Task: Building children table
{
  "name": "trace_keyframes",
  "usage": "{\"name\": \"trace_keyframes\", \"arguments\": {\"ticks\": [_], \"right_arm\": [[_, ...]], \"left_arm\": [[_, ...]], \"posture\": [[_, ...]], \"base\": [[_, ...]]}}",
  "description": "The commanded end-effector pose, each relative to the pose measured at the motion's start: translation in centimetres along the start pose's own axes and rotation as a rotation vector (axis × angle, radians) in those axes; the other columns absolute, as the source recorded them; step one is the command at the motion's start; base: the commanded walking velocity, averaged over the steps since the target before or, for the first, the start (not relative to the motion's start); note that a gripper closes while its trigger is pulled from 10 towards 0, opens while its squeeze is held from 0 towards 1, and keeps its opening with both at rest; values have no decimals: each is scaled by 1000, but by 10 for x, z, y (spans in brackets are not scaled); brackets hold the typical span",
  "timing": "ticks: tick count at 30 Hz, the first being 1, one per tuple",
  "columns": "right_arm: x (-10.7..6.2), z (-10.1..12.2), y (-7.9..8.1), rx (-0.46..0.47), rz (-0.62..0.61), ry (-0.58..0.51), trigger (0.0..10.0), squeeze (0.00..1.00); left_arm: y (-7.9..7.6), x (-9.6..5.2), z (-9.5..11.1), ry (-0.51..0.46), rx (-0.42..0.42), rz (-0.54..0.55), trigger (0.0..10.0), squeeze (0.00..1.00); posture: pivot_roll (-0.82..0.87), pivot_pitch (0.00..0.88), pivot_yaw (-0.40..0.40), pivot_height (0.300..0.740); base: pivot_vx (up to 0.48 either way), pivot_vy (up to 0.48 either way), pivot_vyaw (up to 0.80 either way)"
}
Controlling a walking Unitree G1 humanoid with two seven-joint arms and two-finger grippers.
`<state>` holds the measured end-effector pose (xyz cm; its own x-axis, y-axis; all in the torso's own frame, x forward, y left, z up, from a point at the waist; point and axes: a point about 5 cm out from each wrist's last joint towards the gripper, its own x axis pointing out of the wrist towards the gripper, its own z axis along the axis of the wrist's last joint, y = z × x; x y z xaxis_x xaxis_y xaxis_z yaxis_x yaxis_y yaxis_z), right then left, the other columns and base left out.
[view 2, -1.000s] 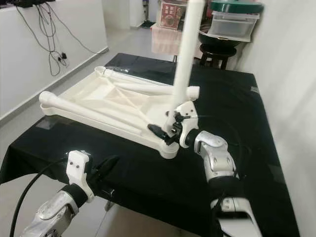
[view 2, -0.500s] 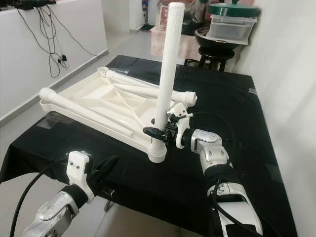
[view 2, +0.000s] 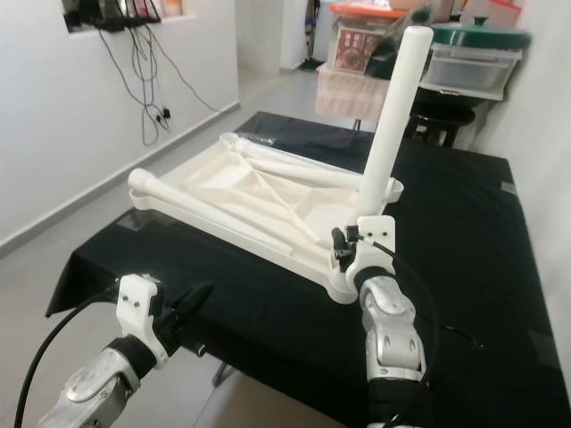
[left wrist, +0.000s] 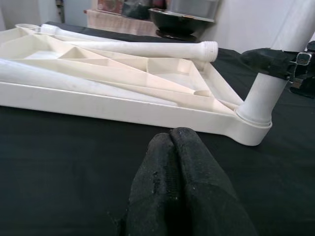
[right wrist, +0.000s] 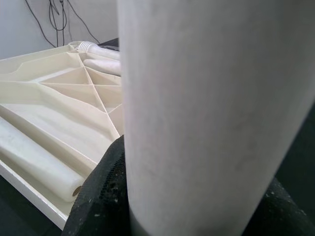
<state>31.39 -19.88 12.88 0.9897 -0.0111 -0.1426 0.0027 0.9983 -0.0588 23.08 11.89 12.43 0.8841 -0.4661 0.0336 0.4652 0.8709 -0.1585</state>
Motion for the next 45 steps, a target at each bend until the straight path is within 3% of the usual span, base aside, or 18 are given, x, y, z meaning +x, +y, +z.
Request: {"name": "trace_keyframes", "arguments": {"ticks": [1, 4, 5, 7, 8, 9, 11, 15, 16, 17, 18, 24, 27, 28, 29, 38, 43, 45], "right_arm": [[-6, -39, -10, -55, -47, 198, 0, 0], [-4, -39, -8, -51, -39, 200, 0, 0], [0, -36, -1, -47, 5, 193, 10000, 0], [0, -30, 7, -28, 38, 170, 10000, 0], [3, -20, 21, 22, 141, 130, 10000, 1000], [3, -20, 21, 22, 141, 130, 10000, 1000], [6, -1, 36, 94, 306, 37, 10000, 1000], [7, 15, 43, 119, 474, -33, 10000, 1000], [9, 21, 43, 107, 541, -56, 10000, 510], [9, 21, 43, 107, 541, -56, 10000, 510], [10, 24, 43, 64, 619, -67, 10000, 0], [16, 21, 41, -29, 836, -27, 10000, 0], [17, 24, 44, 17, 901, -30, 9490, 0], [16, 25, 45, 32, 927, -33, 7451, 0], [16, 25, 45, 45, 947, -37, 0, 0], [6, 17, 48, 58, 1080, -22, 0, 0], [8, 15, 45, 56, 1048, -28, 0, 0], [11, 13, 44, 81, 909, -23, 0, 0]], "left_arm": [[0, 1, -2, 16, 1, -7, 10000, 0], [0, 2, -2, 16, 1, -5, 10000, 0], [1, 2, -2, 15, 1, -3, 10000, 0], [1, 3, -2, 14, 1, -2, 10000, 0], [1, 3, -2, 14, 1, -2, 10000, 0], [1, 3, -2, 14, 1, -2, 10000, 0], [1, 3, -2, 15, 0, -3, 10000, 0], [1, 4, -2, 15, 0, -4, 10000, 0], [1, 4, -2, 15, 0, -4, 10000, 0], [1, 4, -2, 15, 0, -4, 10000, 0], [1, 4, -2, 15, 0, -4, 10000, 0], [0, 5, -3, 15, 2, -3, 10000, 0], [0, 5, -3, 17, 2, -5, 10000, 0], [0, 5, -3, 17, 2, -6, 10000, 0], [-1, 5, -3, 18, 2, -6, 10000, 0], [-3, 6, -4, 16, 0, -5, 10000, 0], [-3, 6, -4, 15, -2, -6, 10000, 0], [-3, 5, -3, 14, -2, -6, 10000, 0]], "posture": [[21, 0, -42, 740], [22, 0, -41, 740], [25, 0, -43, 740], [23, 0, -41, 740], [22, 0, -41, 740], [22, 0, -41, 740], [23, 0, -39, 740], [23, 0, -39, 740], [28, 0, -40, 740], [28, 0, -40, 740], [28, 0, -40, 740], [41, 0, -42, 740], [46, 0, -40, 740], [46, 0, -40, 740], [48, 0, -43, 740], [30, 0, -43, 740], [27, 0, -44, 740], [22, 0, -47, 740]], "base": [[0, 0, 0], [0, 0, 0], [0, 0, 0], [0, 0, 0], [0, 0, 0], [0, 0, 0], [0, 0, 0], [0, 0, 0], [0, 0, 0], [0, 0, 0], [0, 0, 0], [0, 0, 0], [0, 0, 0], [0, 0, 0], [0, 0, 0], [0, 0, 0], [0, 0, 0], [0, 0, 0]]}}
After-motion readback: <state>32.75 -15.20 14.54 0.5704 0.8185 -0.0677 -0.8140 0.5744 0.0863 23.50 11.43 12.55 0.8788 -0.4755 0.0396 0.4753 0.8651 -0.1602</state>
